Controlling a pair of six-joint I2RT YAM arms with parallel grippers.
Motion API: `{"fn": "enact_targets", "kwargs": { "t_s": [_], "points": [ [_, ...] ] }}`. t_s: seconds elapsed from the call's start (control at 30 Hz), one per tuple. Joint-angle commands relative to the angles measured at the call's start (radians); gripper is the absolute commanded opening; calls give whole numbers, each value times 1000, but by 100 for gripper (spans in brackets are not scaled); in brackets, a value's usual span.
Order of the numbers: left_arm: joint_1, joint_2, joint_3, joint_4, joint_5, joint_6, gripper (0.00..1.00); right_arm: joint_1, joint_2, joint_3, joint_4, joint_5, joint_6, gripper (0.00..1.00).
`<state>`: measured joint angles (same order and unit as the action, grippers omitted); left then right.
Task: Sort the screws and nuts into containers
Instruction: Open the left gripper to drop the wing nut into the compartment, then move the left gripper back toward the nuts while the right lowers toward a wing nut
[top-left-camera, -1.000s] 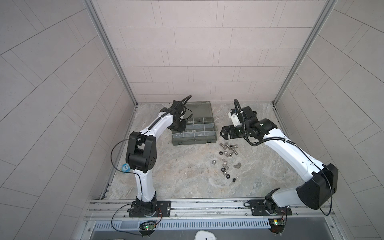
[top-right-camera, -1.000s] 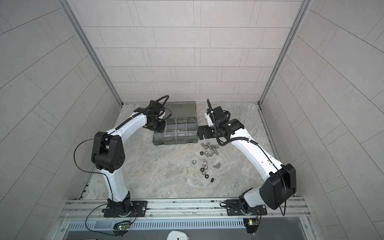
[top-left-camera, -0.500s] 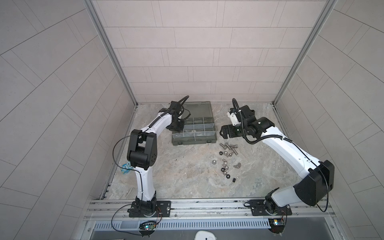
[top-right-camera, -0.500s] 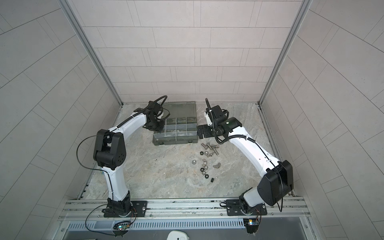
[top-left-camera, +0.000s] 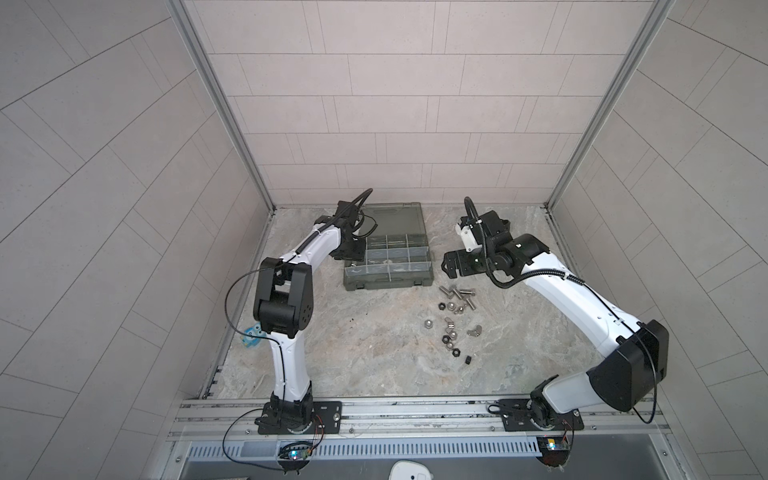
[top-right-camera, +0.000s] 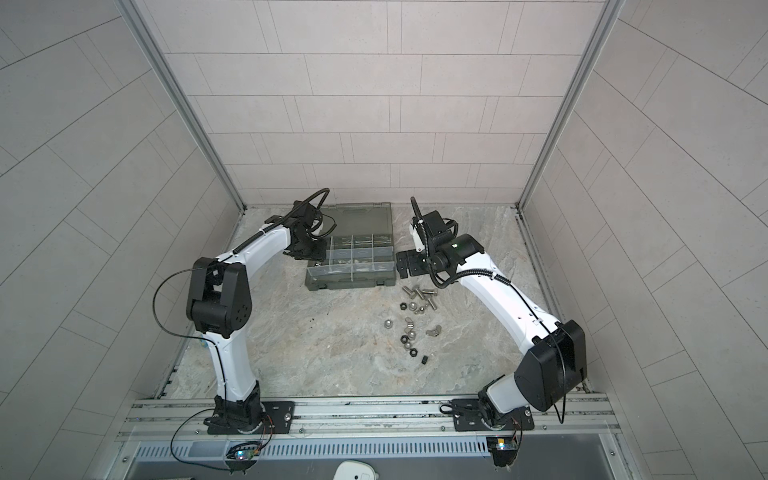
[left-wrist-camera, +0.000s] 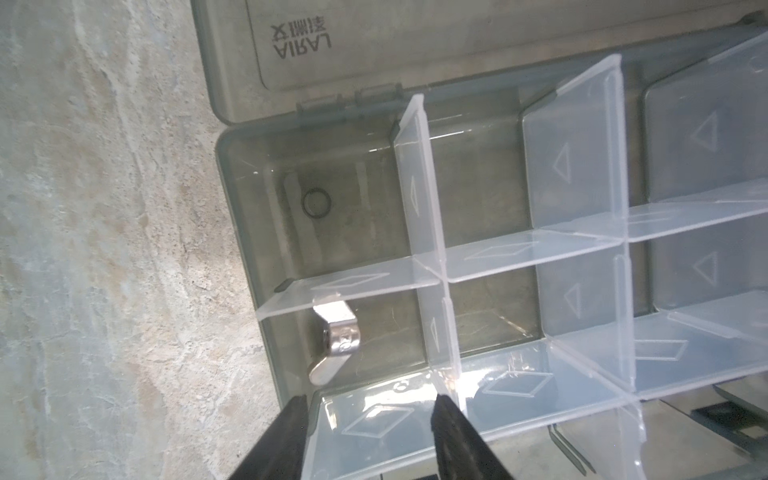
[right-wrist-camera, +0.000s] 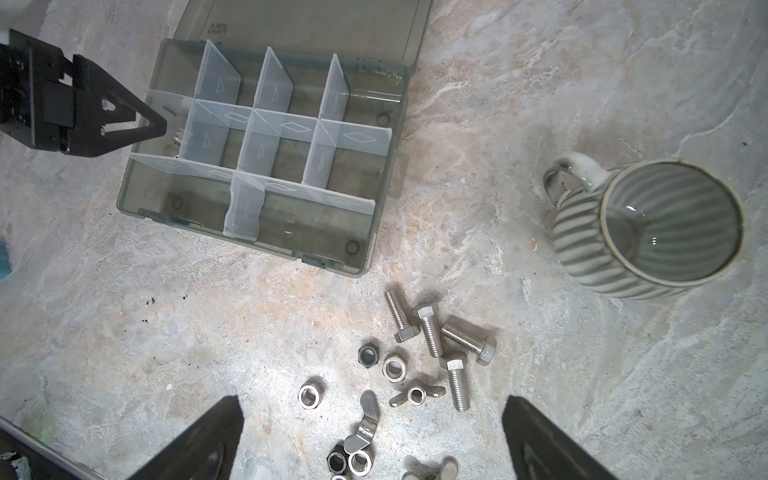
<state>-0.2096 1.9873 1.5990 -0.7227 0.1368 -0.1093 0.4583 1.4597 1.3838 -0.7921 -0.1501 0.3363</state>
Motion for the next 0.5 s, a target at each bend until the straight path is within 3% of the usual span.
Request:
{"fn": "enact_targets", "kwargs": {
  "t_s": [0.0,0.17,0.47],
  "points": [
    [-1,-21,29,-16,31,-19,55,3,-8,18,-30,28,-14,99],
    [-64,-91,2,-35,85,-25,58,-8,-56,-30,-42,67,-3,99],
    [-349,-146,-67,-46,94,-28,61,-86,-202,-209,-109,149,103,99]
  ]
}}
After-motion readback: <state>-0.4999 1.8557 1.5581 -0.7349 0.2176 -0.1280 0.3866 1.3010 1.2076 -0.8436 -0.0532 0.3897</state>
